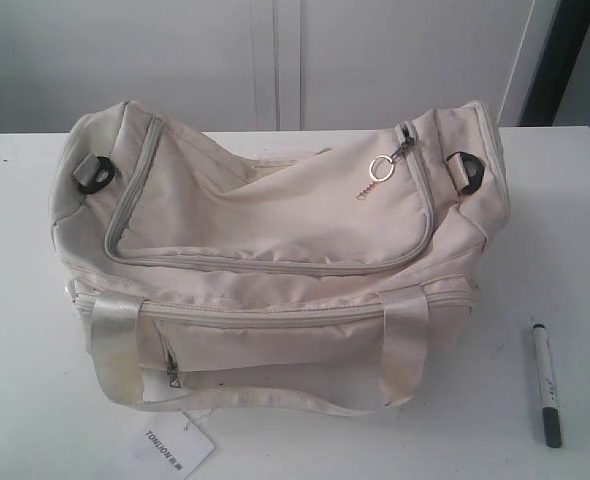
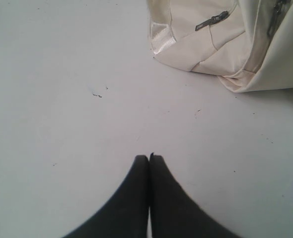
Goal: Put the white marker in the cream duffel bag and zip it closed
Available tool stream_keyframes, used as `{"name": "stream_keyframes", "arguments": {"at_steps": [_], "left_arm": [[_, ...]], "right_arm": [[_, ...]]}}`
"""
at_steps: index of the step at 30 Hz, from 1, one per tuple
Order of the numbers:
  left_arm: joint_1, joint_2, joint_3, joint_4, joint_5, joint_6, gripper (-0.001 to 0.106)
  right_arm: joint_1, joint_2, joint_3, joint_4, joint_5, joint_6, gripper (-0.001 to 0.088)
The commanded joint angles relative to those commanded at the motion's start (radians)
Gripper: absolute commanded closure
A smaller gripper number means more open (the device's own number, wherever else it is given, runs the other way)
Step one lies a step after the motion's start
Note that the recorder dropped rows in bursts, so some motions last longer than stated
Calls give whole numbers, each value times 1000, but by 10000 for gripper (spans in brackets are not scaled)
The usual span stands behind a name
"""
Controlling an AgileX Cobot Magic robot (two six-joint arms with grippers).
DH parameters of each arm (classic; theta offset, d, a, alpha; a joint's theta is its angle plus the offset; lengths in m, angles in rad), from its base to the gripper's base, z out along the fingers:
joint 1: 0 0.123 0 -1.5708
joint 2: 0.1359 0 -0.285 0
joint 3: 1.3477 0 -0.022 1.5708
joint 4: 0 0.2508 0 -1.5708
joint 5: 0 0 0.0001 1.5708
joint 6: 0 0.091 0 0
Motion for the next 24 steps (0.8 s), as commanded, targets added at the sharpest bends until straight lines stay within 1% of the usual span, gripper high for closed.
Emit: {"name": "stream_keyframes", "arguments": {"at_steps": [4, 14, 18, 24], "left_arm": [[0, 0, 0, 0, 0, 0, 1053], [0, 0, 0, 0, 0, 0, 1053], [0, 0, 0, 0, 0, 0, 1053], [0, 0, 0, 0, 0, 0, 1053]], "right_arm": [[0, 88, -87, 0, 37, -1, 868], [0, 301, -340, 0, 183, -4, 868], [0, 352, -382, 0, 208, -4, 868], [0, 372, -377, 0, 149, -4, 868]]}}
